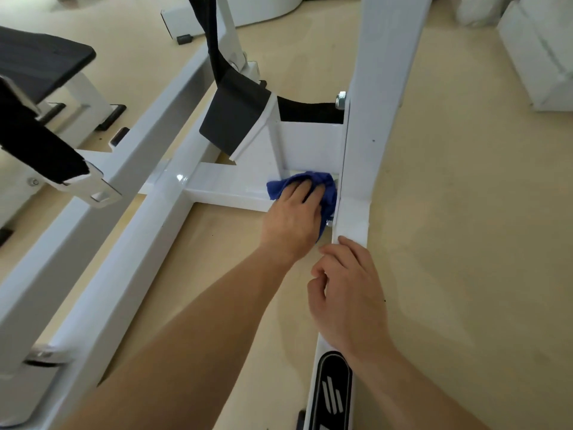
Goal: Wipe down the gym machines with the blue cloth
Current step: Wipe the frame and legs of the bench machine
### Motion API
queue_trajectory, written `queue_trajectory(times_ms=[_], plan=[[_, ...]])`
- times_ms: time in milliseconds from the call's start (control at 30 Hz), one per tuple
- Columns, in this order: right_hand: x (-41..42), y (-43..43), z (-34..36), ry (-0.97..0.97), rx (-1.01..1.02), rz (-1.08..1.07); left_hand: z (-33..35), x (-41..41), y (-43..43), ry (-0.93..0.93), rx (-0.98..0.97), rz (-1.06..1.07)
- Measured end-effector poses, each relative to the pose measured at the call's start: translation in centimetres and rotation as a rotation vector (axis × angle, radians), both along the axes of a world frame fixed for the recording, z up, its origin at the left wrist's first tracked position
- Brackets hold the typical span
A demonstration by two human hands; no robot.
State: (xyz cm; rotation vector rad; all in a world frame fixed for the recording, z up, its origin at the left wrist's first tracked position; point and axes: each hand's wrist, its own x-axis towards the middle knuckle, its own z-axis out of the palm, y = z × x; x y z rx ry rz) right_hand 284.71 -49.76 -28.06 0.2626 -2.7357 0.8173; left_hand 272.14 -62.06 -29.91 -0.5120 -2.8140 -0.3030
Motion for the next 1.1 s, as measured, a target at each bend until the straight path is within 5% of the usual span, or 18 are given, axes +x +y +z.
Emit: queue_trajectory(times_ms=[300,433,667,833,1100], plan=[[-0.5,0.0,-0.2,-0.028,0.011,-0.01,0.5,-1.7,1.2,-0.069,0.103,-0.097],[-0.4,0.0,-0.1,-0.042,0.015,-0.013,-1.3,0.3,-2.1,0.009,-0.038,-0.135],[-0.6,0.0,-0.2,-0.049,0.007,-0.017,0.6,-1.3,0.8,-0.05,-0.074,0.041],[-0.4,0.2,-0.1,-0.051,0.027,-0.003,0.7,2.5,-3.0,0.025,0.091,-0.125],[-0.2,0.2,-0.1,-0.027,0.023,-0.009,2.2,1.0,-14.8,-0.071,0.389,0.636]])
